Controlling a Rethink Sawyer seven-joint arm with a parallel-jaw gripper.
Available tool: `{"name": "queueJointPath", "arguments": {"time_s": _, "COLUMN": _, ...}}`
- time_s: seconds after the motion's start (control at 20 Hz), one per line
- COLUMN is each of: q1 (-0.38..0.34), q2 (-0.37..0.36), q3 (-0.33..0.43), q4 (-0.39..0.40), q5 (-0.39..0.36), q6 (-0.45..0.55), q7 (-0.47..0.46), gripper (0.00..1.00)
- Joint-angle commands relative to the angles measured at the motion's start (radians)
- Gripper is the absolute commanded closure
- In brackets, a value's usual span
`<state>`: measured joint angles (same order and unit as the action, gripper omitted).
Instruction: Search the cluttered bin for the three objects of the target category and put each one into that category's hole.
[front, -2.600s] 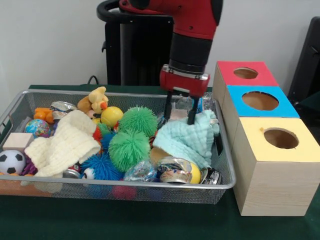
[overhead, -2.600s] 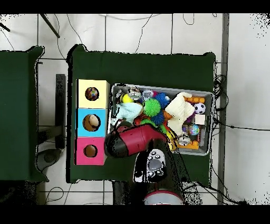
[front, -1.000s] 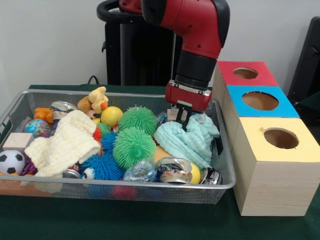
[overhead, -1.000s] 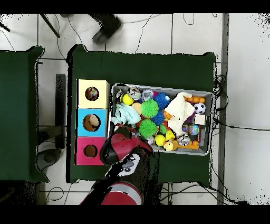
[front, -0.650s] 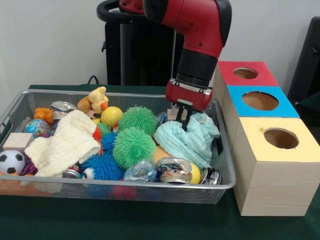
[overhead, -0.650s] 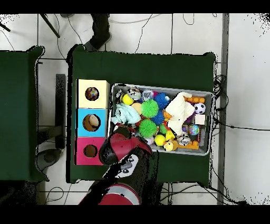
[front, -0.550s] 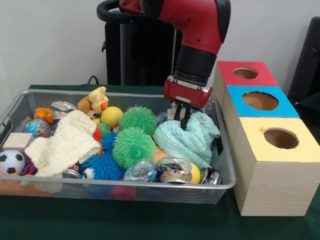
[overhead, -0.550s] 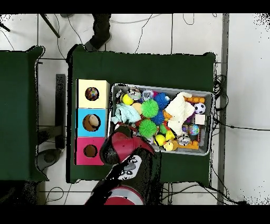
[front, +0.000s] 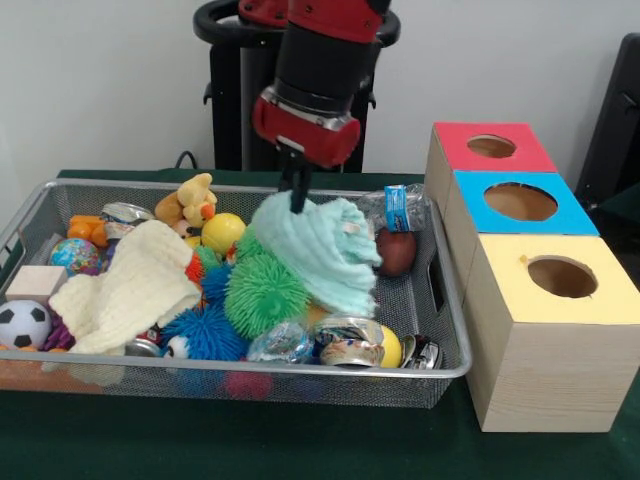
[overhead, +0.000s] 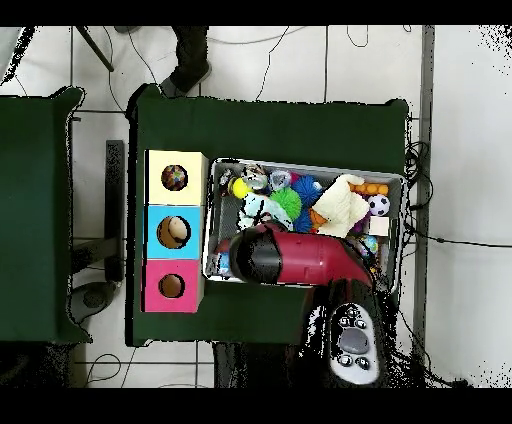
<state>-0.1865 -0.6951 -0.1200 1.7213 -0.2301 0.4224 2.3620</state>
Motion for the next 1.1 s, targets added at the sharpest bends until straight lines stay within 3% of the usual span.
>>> {"name": "queueJointPath", "arguments": {"time_s": 0.05, "q1": -0.128, "q2": -0.130, "q3": 0.280, "q4": -0.182, "q5": -0.014, "q6": 0.405, "q7": -0.448, "gripper": 1.00}}
{"name": "queueJointPath", "arguments": {"time_s": 0.35, "q1": -0.215, "q2": -0.141, "q3": 0.382, "q4": -0.231, "q5": -0.055, "q6": 0.560, "q7": -0.587, "gripper": 1.00}}
{"name": "queueJointPath", "arguments": {"time_s": 0.75, "q1": -0.260, "q2": -0.188, "q3": 0.428, "q4": -0.157, "q5": -0.053, "q6": 0.548, "q7": -0.614, "gripper": 1.00}}
{"name": "queueJointPath", "arguments": {"time_s": 1.1, "q1": -0.261, "q2": -0.250, "q3": 0.427, "q4": -0.152, "q5": -0.040, "q6": 0.642, "q7": -0.616, "gripper": 1.00}}
